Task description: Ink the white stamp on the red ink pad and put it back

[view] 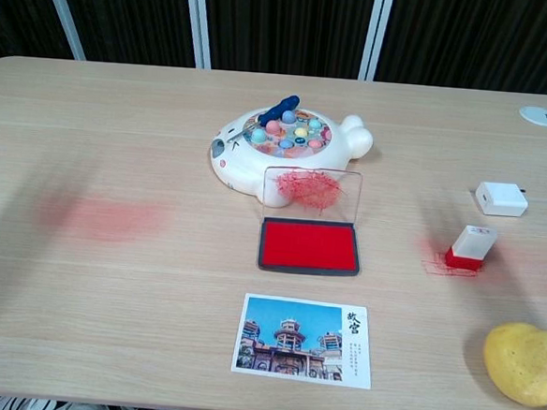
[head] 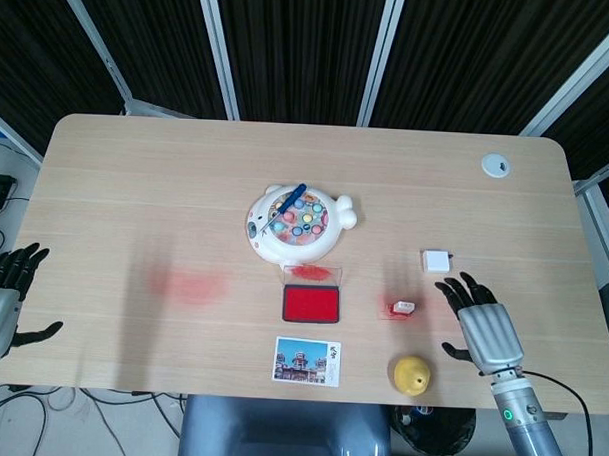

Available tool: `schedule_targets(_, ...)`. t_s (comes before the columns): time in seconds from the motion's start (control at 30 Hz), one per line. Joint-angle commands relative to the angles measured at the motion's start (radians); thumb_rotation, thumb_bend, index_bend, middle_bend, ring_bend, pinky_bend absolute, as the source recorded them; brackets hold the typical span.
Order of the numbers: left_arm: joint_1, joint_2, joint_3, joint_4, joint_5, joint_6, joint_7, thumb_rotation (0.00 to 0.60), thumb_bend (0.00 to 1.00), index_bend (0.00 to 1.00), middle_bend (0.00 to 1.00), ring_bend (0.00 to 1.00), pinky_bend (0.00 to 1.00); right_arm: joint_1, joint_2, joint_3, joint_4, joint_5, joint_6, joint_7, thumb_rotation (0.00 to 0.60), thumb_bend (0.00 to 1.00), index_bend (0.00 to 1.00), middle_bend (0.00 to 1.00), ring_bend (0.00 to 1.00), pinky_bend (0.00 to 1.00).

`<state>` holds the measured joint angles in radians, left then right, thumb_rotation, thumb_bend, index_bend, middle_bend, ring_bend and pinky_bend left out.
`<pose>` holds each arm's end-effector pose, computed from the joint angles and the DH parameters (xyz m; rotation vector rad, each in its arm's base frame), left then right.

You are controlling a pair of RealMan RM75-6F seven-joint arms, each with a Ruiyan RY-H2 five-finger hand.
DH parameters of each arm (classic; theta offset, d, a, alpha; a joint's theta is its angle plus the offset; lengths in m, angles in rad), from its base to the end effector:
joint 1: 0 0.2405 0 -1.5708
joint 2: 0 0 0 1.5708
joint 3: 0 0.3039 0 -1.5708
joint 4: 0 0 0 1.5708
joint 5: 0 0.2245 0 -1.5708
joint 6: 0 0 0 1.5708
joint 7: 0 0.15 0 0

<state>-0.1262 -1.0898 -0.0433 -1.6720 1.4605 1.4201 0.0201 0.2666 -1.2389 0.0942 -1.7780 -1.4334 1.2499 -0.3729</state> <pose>-0.3502 0.2037 0.1636 -1.4155 -0.9565 -0.8843 -0.2802 -0.2484 0.0859 1.6579 -0.8623 0.8555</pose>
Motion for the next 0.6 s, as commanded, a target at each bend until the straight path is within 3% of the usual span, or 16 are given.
schedule_targets(0.03,-0.002,0.003,-0.001,-0.002,-0.005,-0.005,-0.004,0.6,0.0,0.0,0.0,0.0,0.0,0.053,-0.048,0.039,-0.022,0.067,-0.051,-0.08,0.6,0.21,0.33,0.29,0.18,0.25)
schedule_targets(0.23,-0.006,0.012,0.0,-0.01,-0.017,-0.023,-0.009,0.6,0.0,0.0,0.0,0.0,0.0,0.099,-0.102,0.058,-0.021,0.15,-0.091,-0.17,0.6,0.22,0.38,0.34,0.21,0.25)
schedule_targets(0.6,-0.011,0.027,0.002,-0.022,-0.024,-0.041,-0.029,0.6,0.0,0.0,0.0,0.0,0.0,0.156,-0.222,0.064,0.05,0.33,-0.113,-0.311,0.6,0.29,0.38,0.34,0.22,0.25)
